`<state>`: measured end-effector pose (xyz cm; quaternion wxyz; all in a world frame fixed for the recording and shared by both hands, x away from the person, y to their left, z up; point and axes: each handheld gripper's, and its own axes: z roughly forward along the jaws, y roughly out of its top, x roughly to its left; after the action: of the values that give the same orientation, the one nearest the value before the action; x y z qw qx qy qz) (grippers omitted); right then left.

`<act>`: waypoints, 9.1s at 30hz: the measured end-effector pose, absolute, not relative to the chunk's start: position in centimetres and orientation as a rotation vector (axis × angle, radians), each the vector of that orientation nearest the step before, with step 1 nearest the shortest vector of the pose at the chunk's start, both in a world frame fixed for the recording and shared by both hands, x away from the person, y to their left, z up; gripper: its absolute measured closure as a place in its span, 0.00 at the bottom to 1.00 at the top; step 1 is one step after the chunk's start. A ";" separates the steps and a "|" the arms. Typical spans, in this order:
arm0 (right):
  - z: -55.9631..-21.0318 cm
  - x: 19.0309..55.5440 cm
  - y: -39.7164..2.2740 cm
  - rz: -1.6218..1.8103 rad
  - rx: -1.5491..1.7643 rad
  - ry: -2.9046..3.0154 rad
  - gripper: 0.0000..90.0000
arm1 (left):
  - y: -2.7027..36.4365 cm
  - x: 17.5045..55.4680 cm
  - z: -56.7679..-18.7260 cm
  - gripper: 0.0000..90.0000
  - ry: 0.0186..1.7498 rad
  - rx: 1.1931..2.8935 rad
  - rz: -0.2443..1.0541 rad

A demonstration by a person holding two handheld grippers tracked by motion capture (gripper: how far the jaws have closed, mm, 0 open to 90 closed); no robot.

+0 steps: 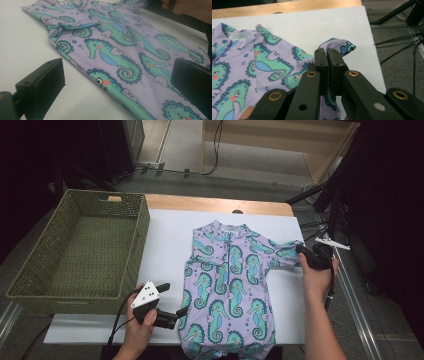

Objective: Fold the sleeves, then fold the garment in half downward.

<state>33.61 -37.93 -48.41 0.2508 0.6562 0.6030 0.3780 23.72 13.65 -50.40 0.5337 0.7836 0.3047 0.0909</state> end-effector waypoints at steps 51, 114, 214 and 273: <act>-50.9 39.1 -18.9 1.015 1.589 1.973 0.83 | 13.7 23.7 -50.4 0.00 0.714 1.870 0.214; -50.8 39.3 -24.2 1.067 1.771 2.048 0.98 | 13.7 23.7 -50.4 0.00 0.716 1.872 0.215; -50.5 16.9 -34.7 1.282 1.367 1.867 0.00 | 13.3 23.5 -50.4 0.00 0.698 1.901 0.256; -51.8 17.5 -35.4 1.265 1.384 1.877 0.00 | 6.8 34.1 -45.8 0.26 0.836 1.915 0.258</act>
<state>17.46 -35.40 -51.77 0.2417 0.5063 0.6865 0.4626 34.09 6.81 -45.83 0.4953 0.7902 0.3450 0.1063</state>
